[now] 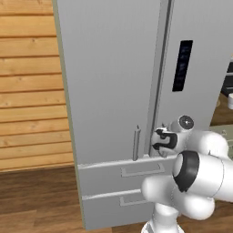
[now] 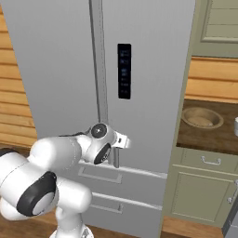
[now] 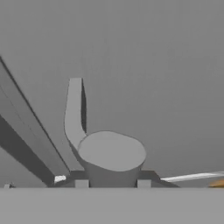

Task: Grab a lemon wedge from the fridge and one ice cube from the ice bowl, and put them in the glass of lemonade.

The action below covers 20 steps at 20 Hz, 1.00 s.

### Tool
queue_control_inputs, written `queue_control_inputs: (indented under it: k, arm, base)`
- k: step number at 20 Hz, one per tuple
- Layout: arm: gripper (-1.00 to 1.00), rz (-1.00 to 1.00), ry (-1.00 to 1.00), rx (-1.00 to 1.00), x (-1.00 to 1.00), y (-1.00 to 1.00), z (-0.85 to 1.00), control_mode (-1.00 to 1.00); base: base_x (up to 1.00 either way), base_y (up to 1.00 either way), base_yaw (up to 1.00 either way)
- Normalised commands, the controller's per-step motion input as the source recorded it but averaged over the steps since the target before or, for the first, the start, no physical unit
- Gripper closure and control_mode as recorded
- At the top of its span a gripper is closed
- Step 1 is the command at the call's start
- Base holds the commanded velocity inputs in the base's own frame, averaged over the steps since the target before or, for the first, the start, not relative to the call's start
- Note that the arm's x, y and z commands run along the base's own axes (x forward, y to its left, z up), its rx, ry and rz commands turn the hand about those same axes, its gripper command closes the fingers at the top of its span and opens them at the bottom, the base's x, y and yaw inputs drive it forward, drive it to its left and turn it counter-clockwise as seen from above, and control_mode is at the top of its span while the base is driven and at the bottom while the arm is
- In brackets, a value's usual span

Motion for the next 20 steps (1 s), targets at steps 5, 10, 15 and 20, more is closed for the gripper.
queue_control_inputs:
  k: [5, 10, 15, 20]
  arm:
    - [1.00, 0.00, 0.05, 0.14, -0.36, -0.70, 0.19, -1.00]
    - [1.00, 0.00, 0.00, 0.15, -0.68, -0.64, 0.41, -1.00]
    - [1.00, 0.00, -0.02, 0.20, -0.98, -0.69, 0.45, -1.00]
    - [1.00, 0.00, 0.00, 0.15, -0.94, -0.52, 0.60, -1.00]
  base:
    - [0.00, 0.00, 0.00]
    - [0.00, 0.00, 0.00]
    - [0.00, 0.00, 0.00]
    - [0.00, 0.00, 0.00]
